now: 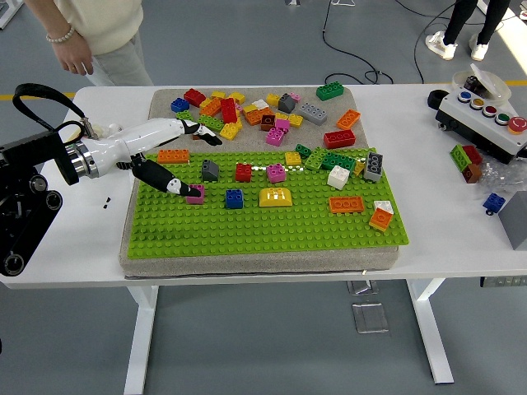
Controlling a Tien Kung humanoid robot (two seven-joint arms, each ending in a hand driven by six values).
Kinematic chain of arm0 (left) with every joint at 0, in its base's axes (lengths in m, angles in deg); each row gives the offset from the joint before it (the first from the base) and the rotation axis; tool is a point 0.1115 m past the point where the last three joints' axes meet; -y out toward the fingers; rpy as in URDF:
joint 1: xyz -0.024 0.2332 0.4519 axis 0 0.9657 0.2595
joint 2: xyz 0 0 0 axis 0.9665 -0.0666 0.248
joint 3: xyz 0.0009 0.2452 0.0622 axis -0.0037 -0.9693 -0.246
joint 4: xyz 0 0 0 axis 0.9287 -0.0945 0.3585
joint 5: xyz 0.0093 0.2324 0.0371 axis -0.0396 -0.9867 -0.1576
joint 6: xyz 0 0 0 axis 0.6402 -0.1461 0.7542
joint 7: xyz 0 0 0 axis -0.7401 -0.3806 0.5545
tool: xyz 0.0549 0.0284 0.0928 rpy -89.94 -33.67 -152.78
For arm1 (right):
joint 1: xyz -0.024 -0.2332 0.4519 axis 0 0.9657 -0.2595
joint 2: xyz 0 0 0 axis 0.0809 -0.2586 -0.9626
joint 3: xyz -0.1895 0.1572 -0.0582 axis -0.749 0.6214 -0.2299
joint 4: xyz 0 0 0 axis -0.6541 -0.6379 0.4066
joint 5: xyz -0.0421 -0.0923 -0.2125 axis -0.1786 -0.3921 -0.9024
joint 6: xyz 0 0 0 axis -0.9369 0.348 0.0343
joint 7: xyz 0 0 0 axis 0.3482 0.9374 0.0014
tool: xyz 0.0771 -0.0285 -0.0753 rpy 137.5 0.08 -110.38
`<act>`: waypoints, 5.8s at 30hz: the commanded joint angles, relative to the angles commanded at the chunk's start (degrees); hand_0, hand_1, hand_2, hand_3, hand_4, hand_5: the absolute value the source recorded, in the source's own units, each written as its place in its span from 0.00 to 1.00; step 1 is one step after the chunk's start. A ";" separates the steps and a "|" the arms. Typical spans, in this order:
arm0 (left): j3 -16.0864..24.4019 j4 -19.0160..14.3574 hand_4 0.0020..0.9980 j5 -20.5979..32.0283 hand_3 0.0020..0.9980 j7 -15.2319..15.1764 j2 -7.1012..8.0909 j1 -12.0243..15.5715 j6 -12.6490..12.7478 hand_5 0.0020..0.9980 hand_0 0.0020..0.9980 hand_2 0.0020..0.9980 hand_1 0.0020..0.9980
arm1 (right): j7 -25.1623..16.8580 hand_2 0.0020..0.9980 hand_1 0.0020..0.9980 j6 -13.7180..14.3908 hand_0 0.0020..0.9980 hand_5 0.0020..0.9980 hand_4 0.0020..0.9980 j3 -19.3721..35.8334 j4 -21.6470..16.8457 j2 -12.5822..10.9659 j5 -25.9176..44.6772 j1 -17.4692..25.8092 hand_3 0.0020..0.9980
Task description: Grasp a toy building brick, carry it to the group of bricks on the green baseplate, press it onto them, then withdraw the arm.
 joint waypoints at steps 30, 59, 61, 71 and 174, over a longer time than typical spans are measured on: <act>-3.94 12.47 1.00 -7.97 0.74 3.73 -5.00 -6.95 6.15 0.23 0.87 0.75 0.79 | -0.47 0.70 0.66 0.19 0.73 0.50 0.91 -0.52 0.00 -0.10 0.25 -0.03 0.57; -1.57 13.52 0.39 -7.97 0.59 5.42 -5.58 -7.05 4.99 0.00 0.70 0.62 0.69 | -0.76 0.70 0.66 0.27 0.73 0.50 0.91 -0.64 0.00 -0.13 0.47 0.12 0.57; -1.48 13.52 0.54 -7.97 0.63 5.52 -5.66 -7.02 4.45 0.00 0.76 0.65 0.72 | -0.77 0.70 0.66 0.26 0.73 0.50 0.91 -0.62 0.00 -0.13 0.49 0.14 0.57; -1.50 15.58 0.61 -7.97 0.65 6.05 -6.44 -6.32 4.55 0.02 0.76 0.66 0.73 | -0.91 0.70 0.66 0.23 0.73 0.50 0.91 -0.55 0.00 -0.13 0.45 0.17 0.57; -2.42 25.76 0.55 -7.97 0.56 7.08 -10.09 -4.32 11.53 0.00 0.70 0.59 0.66 | -0.61 0.70 0.66 0.82 0.73 0.50 0.91 -1.25 0.00 0.20 1.18 0.11 0.57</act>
